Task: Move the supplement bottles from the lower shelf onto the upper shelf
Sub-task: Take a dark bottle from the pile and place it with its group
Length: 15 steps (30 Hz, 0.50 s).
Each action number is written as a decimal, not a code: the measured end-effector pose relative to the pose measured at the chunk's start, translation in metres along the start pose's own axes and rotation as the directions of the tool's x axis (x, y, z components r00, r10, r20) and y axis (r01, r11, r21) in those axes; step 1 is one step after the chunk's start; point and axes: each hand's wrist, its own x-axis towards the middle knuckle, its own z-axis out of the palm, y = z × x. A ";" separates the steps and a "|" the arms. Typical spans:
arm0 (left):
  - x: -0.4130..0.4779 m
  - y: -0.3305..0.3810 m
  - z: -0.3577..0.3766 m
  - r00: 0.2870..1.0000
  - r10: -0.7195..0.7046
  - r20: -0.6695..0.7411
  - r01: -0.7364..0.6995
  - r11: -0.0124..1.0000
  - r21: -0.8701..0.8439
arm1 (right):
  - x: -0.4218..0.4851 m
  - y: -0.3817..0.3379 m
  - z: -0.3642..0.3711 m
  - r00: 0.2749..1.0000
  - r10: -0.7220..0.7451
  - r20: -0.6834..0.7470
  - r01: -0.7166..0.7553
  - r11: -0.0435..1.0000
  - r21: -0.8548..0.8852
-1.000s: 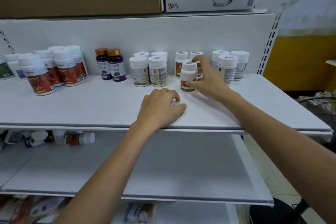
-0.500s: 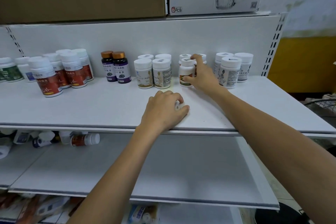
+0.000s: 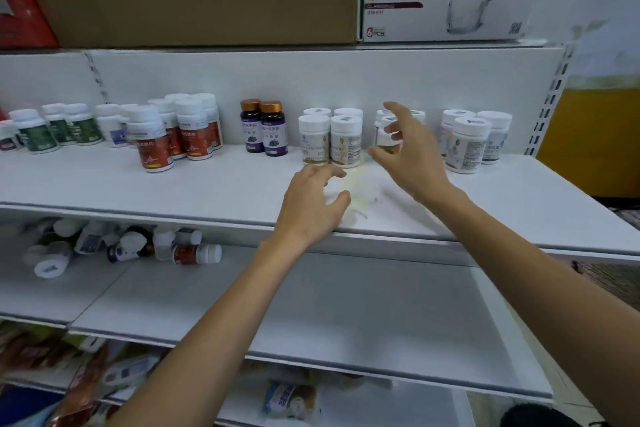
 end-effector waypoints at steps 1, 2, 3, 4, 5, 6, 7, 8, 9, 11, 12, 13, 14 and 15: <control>-0.007 -0.010 -0.013 1.000 -0.018 -0.016 0.018 1.000 0.006 | -0.004 -0.013 0.007 1.000 -0.012 0.014 0.011 1.000 0.022; -0.015 -0.021 -0.027 0.999 -0.032 -0.037 0.033 0.999 0.028 | -0.008 -0.027 0.015 0.999 -0.023 0.029 0.021 0.999 0.045; -0.024 -0.035 -0.043 0.997 -0.048 -0.064 0.052 0.997 0.054 | -0.013 -0.042 0.025 0.998 -0.034 0.043 0.031 0.997 0.071; -0.034 -0.048 -0.060 0.993 -0.068 -0.098 0.075 0.994 0.074 | -0.019 -0.057 0.036 0.997 -0.047 0.062 0.040 0.994 0.102; -0.047 -0.062 -0.077 0.987 -0.095 -0.128 0.106 0.991 0.082 | -0.025 -0.073 0.048 0.995 -0.059 0.083 0.047 0.989 0.139; -0.060 -0.075 -0.094 0.981 -0.123 -0.147 0.137 0.986 0.092 | -0.032 -0.088 0.062 0.991 -0.073 0.107 0.054 0.983 0.174; -0.074 -0.088 -0.111 0.976 -0.150 -0.157 0.169 0.979 0.114 | -0.039 -0.104 0.076 0.987 -0.092 0.131 0.066 0.979 0.195; -0.089 -0.099 -0.128 0.972 -0.170 -0.160 0.195 0.969 0.150 | -0.047 -0.121 0.090 0.981 -0.121 0.150 0.090 0.976 0.197; -0.103 -0.111 -0.145 0.969 -0.188 -0.162 0.217 0.958 0.186 | -0.055 -0.137 0.105 0.973 -0.156 0.170 0.123 0.974 0.189; -0.130 -0.131 -0.179 0.959 -0.226 -0.169 0.261 0.939 0.224 | -0.074 -0.170 0.133 0.950 -0.230 0.209 0.188 0.961 0.204; -0.142 -0.139 -0.195 0.953 -0.243 -0.179 0.282 0.930 0.235 | -0.085 -0.187 0.146 0.937 -0.263 0.231 0.211 0.951 0.226; -0.155 -0.147 -0.210 0.947 -0.258 -0.193 0.301 0.922 0.242 | -0.095 -0.201 0.159 0.922 -0.291 0.255 0.229 0.942 0.247; -0.167 -0.154 -0.223 0.940 -0.269 -0.212 0.318 0.915 0.250 | -0.104 -0.215 0.172 0.908 -0.311 0.281 0.239 0.935 0.264; -0.178 -0.160 -0.235 0.933 -0.278 -0.229 0.332 0.909 0.253 | -0.114 -0.225 0.184 0.895 -0.320 0.311 0.236 0.931 0.277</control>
